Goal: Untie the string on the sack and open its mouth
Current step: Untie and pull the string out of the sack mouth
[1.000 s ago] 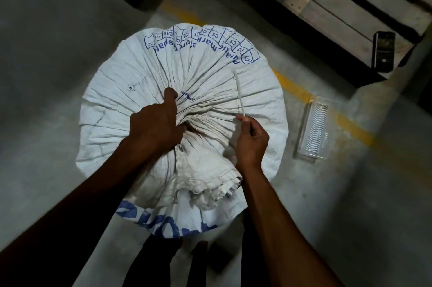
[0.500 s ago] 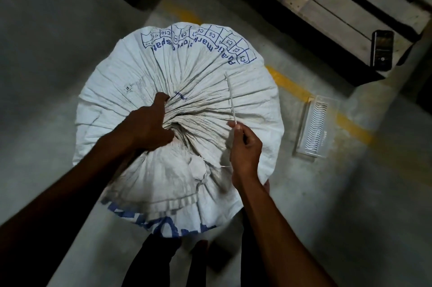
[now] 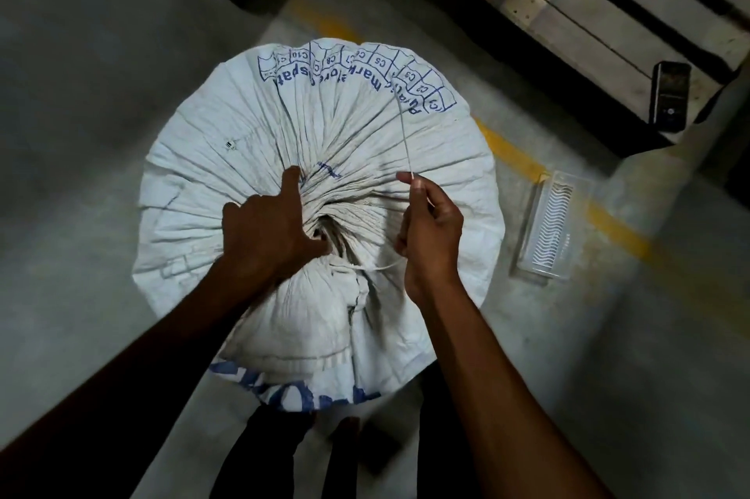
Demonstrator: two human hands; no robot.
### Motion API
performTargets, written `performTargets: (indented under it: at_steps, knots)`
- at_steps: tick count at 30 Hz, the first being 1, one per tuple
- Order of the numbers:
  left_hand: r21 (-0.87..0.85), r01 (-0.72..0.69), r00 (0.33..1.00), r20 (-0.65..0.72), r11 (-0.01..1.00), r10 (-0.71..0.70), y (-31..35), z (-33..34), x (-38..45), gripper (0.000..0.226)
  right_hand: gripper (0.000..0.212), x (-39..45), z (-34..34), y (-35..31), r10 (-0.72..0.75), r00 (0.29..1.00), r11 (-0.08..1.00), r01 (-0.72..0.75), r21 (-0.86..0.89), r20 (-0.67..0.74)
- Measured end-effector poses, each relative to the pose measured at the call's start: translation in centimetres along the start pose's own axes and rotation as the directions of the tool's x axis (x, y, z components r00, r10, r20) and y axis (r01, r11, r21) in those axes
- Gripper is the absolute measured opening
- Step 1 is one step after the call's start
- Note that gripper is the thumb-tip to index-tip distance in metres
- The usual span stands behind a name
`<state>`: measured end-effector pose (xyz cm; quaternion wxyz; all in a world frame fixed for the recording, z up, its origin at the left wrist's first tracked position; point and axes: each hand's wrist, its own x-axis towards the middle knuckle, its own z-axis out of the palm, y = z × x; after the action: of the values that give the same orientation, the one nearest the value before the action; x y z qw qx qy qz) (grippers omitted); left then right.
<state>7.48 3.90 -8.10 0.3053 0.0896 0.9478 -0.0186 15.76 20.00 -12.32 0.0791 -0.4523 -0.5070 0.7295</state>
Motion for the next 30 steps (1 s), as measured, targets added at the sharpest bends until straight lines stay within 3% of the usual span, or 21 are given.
performTargets:
  at_steps: [6, 10, 14, 20, 26, 30]
  knots:
    - [-0.086, -0.029, 0.995, 0.092, 0.996, 0.037, -1.2, -0.8, 1.0, 0.098, 0.025, -0.8, -0.8, 1.2, 0.018, 1.0, 0.998, -0.018, -0.059, -0.006]
    - [-0.264, -0.038, 0.974, 0.205, 0.964, 0.095, -2.6, -1.0, 2.0, 0.108, 0.026, -1.4, -1.3, 1.8, 0.044, 0.999, 0.996, -0.045, -0.074, -0.022]
    - [-0.418, -0.034, 0.965, 0.224, 0.908, 0.139, -3.2, -0.4, 1.6, 0.114, 0.026, -1.5, -2.2, 2.0, 0.07, 0.997, 0.993, -0.073, -0.097, -0.04]
    - [-0.463, -0.057, 0.967, 0.194, 0.885, 0.163, -3.6, -0.4, 1.7, 0.127, 0.026, -1.5, -4.2, 0.9, 0.148, 0.989, 0.985, -0.146, -0.093, 0.018]
    - [-0.488, -0.083, 0.996, -0.045, 0.869, 0.07, -2.6, 1.4, -0.1, 0.113, 0.026, -0.6, -5.5, -1.4, 0.14, 0.985, 0.989, -0.135, -0.063, 0.096]
    - [-0.253, -0.215, 0.941, -0.312, 0.943, 0.13, -1.5, 3.0, -1.3, 0.108, 0.028, -0.1, -6.8, -3.4, 0.104, 0.987, 0.993, -0.097, -0.061, 0.12]
